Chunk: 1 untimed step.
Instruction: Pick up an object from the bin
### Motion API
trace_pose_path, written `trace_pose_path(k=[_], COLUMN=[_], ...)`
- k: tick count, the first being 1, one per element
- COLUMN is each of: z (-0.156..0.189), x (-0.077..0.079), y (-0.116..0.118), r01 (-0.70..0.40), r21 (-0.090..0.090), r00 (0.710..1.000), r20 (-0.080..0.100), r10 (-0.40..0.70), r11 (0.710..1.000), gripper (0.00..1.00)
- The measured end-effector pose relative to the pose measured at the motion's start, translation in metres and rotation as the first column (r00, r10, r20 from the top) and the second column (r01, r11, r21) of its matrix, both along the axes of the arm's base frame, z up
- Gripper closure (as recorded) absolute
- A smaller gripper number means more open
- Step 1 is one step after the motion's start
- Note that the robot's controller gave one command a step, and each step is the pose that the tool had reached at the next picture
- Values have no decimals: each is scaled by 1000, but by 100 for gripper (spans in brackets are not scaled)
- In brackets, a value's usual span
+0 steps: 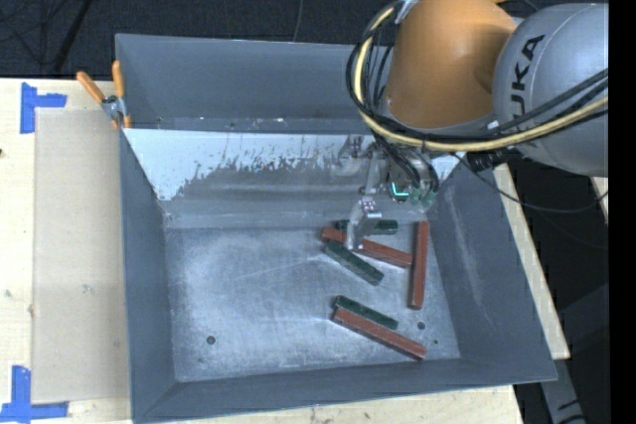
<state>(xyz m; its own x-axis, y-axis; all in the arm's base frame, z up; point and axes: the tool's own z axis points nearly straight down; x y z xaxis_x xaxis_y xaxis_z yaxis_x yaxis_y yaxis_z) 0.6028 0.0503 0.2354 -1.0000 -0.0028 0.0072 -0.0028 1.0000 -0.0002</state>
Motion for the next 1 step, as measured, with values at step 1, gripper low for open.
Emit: trace_pose_path(k=[1], z=[4], x=[1], y=[0], r01=[1], r21=[1], r00=[1000], r20=[7], r10=[-1], r11=[1000], gripper=[0])
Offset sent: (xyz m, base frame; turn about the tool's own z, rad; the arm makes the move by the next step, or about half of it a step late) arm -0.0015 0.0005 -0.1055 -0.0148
